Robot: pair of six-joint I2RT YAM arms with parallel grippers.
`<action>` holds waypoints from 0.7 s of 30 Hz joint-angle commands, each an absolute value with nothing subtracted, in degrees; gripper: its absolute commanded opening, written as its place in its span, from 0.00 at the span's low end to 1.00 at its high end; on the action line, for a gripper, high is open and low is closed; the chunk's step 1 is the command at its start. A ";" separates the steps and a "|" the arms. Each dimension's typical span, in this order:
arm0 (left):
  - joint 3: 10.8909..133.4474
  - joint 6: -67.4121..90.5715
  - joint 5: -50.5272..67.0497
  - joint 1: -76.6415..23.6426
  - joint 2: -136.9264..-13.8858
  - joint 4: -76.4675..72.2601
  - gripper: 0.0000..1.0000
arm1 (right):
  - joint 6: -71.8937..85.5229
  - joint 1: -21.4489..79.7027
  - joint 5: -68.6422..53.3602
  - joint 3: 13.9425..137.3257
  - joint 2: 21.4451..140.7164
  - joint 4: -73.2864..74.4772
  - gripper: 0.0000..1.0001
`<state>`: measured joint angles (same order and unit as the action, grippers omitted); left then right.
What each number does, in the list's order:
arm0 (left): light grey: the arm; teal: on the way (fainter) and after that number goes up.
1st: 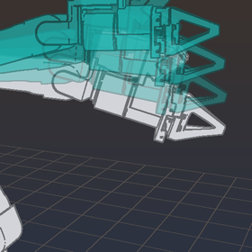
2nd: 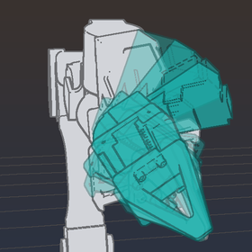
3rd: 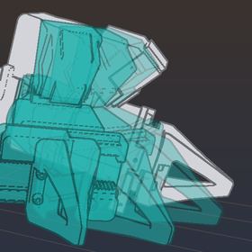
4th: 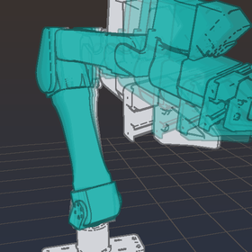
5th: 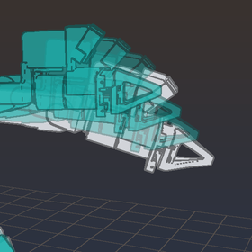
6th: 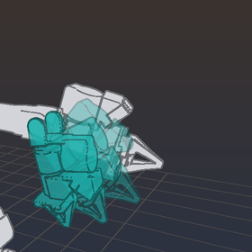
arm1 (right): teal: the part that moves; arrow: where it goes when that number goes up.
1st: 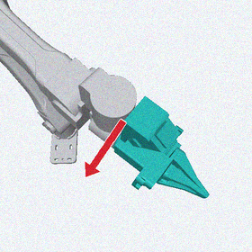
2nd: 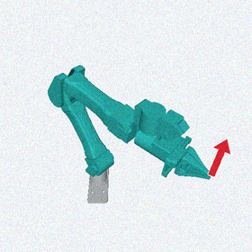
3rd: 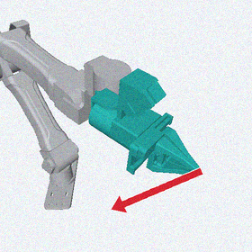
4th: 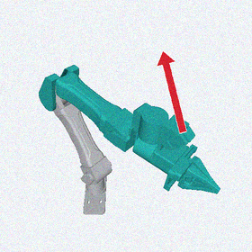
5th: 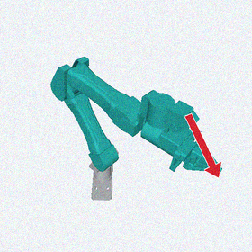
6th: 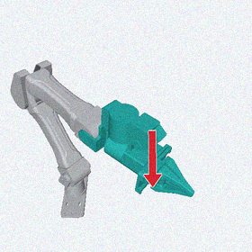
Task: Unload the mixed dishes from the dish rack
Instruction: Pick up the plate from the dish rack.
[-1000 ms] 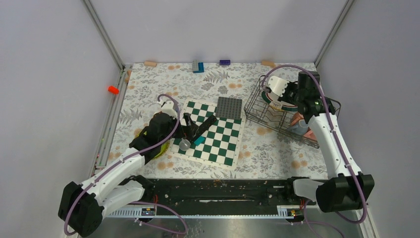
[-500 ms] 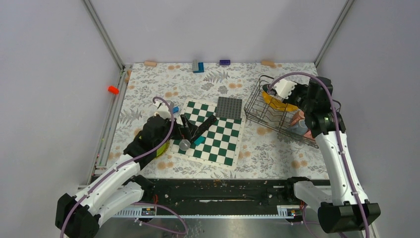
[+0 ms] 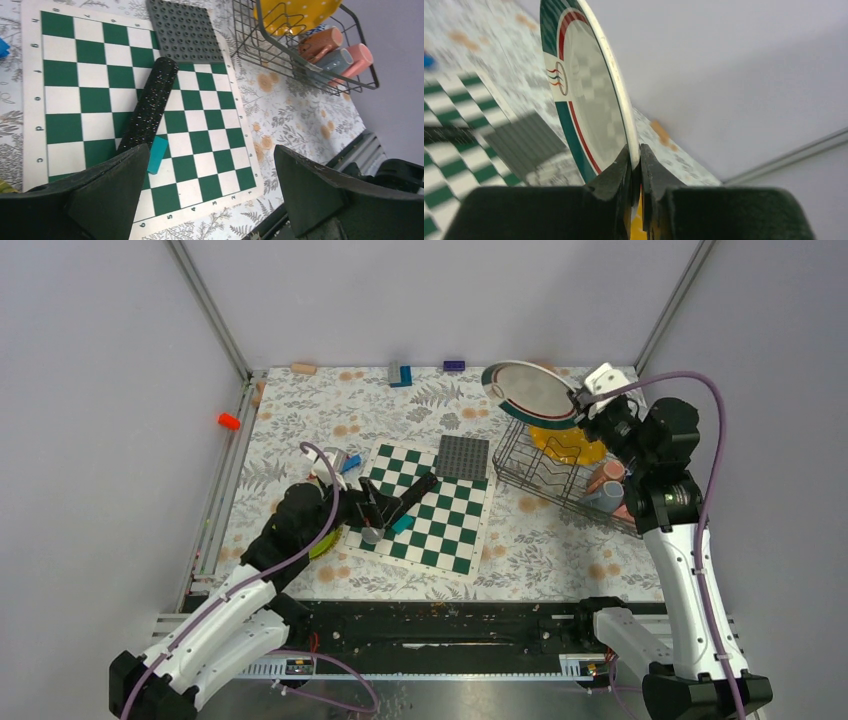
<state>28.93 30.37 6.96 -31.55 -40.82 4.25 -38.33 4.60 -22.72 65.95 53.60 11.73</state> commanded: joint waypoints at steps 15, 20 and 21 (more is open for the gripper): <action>25.41 46.86 20.93 -31.44 -35.85 -13.76 0.99 | 55.83 9.05 -23.22 37.07 43.52 -12.02 0.00; 24.18 51.18 19.06 -31.45 -40.25 -17.14 0.99 | 63.65 9.65 -26.20 32.90 43.96 -13.02 0.00; 24.25 51.67 19.06 -31.46 -41.23 -17.51 0.98 | 64.39 9.75 -27.87 32.76 44.87 -13.84 0.00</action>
<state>24.67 46.81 17.80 -31.55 -38.48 -10.59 53.84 9.15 -24.82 32.23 45.30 -6.44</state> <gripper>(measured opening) 0.988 0.117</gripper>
